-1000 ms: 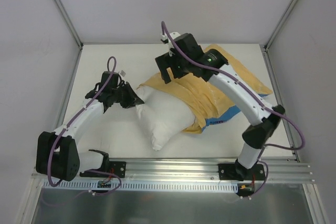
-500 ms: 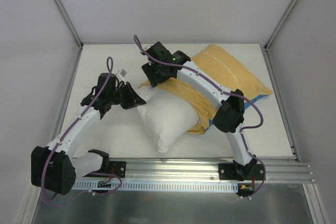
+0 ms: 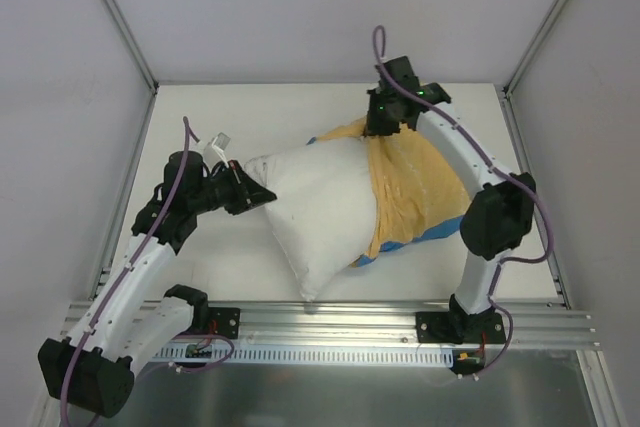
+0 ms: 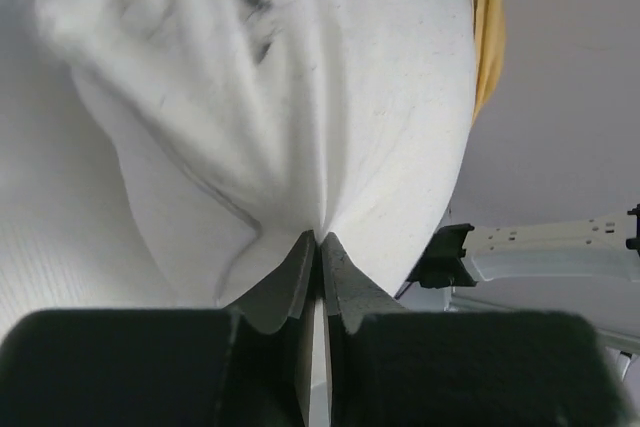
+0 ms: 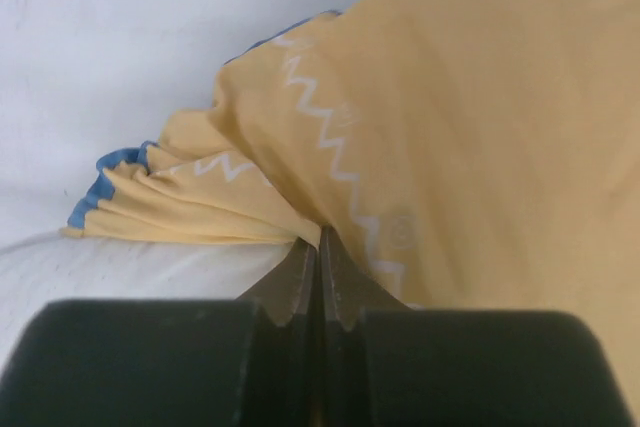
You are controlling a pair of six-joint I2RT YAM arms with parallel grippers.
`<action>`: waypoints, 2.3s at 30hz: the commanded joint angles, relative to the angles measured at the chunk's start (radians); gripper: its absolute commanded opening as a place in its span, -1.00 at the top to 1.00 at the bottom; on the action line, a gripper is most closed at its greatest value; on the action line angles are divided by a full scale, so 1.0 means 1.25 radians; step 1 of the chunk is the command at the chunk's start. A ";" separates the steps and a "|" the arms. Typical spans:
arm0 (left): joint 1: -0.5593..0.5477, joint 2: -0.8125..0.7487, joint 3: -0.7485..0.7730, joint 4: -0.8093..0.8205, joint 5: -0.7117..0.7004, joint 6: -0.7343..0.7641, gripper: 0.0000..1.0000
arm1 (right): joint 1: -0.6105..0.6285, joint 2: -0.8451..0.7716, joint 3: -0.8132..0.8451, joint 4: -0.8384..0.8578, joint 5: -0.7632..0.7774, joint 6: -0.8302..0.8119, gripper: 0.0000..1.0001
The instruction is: Remove the pillowcase from the pillow
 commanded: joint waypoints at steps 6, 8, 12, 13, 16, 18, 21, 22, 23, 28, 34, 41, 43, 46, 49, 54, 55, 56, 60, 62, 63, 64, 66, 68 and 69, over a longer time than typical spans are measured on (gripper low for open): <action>0.008 -0.103 0.143 -0.115 -0.045 -0.004 1.00 | -0.140 -0.223 -0.113 0.050 0.137 0.079 0.99; 0.014 -0.084 0.188 -0.157 -0.085 0.019 1.00 | -0.160 -0.238 -0.110 0.051 0.131 0.085 0.99; 0.019 0.016 0.279 -0.172 -0.116 0.041 1.00 | -0.156 -0.231 -0.068 0.045 0.063 0.077 0.99; 0.019 0.039 0.288 -0.171 -0.106 0.038 1.00 | -0.144 -0.219 -0.061 0.034 0.055 0.072 0.99; 0.008 0.106 0.302 -0.172 -0.056 0.053 0.88 | -0.121 -0.194 -0.048 -0.005 0.064 0.052 0.93; -0.037 0.126 0.289 -0.172 -0.051 0.081 0.02 | -0.120 -0.188 -0.062 -0.023 0.062 0.044 0.44; -0.128 0.145 0.261 -0.173 -0.074 0.104 -0.88 | -0.120 -0.193 -0.075 -0.040 0.065 0.033 -0.61; -0.148 0.152 0.254 -0.172 -0.077 0.107 -0.96 | -0.120 -0.199 -0.086 -0.041 0.068 0.028 -0.73; -0.164 0.171 0.245 -0.172 -0.082 0.111 -0.98 | -0.120 -0.213 -0.092 -0.042 0.073 0.026 -0.85; -0.289 0.261 0.250 -0.158 -0.126 0.180 -0.97 | -0.120 -0.281 -0.132 -0.066 0.097 0.003 -0.98; -0.396 0.419 0.324 -0.150 -0.239 0.308 -0.98 | -0.129 -0.399 -0.199 -0.083 0.117 -0.024 -0.93; -0.414 0.585 0.415 -0.149 -0.286 0.362 -0.97 | -0.140 -0.525 -0.326 -0.093 0.111 -0.044 -0.93; -0.424 0.632 0.441 -0.143 -0.279 0.382 -0.97 | -0.143 -0.562 -0.356 -0.096 0.115 -0.048 -0.93; -0.436 0.704 0.487 -0.141 -0.269 0.392 -0.97 | -0.147 -0.605 -0.410 -0.110 0.121 -0.048 -0.93; -0.436 0.765 0.520 -0.135 -0.256 0.383 -0.97 | -0.152 -0.636 -0.453 -0.128 0.129 -0.052 -0.93; -0.435 0.784 0.562 -0.133 -0.219 0.354 0.83 | -0.156 -0.707 -0.513 -0.175 0.188 -0.073 -0.93; -0.433 0.763 0.556 -0.135 -0.224 0.331 1.00 | -0.156 -0.719 -0.529 -0.181 0.208 -0.075 -0.93; -0.430 0.749 0.552 -0.134 -0.222 0.319 1.00 | -0.156 -0.740 -0.535 -0.193 0.218 -0.078 -0.93; -0.411 0.639 0.518 -0.129 -0.250 0.254 1.00 | -0.162 -0.779 -0.548 -0.213 0.251 -0.082 -0.93; -0.381 0.563 0.488 -0.119 -0.234 0.219 1.00 | -0.165 -0.787 -0.544 -0.218 0.267 -0.083 -0.93; -0.368 0.541 0.478 -0.103 -0.205 0.213 1.00 | -0.166 -0.789 -0.541 -0.219 0.270 -0.084 -0.93; -0.342 0.505 0.469 -0.098 -0.151 0.200 1.00 | -0.168 -0.789 -0.539 -0.218 0.274 -0.084 -0.93; -0.328 0.474 0.465 -0.097 -0.137 0.194 1.00 | -0.171 -0.788 -0.529 -0.219 0.277 -0.084 -0.93; -0.300 0.425 0.453 -0.097 -0.110 0.178 1.00 | -0.171 -0.783 -0.522 -0.219 0.280 -0.084 -0.93; -0.287 0.409 0.448 -0.097 -0.103 0.172 1.00 | -0.172 -0.781 -0.517 -0.219 0.284 -0.084 -0.93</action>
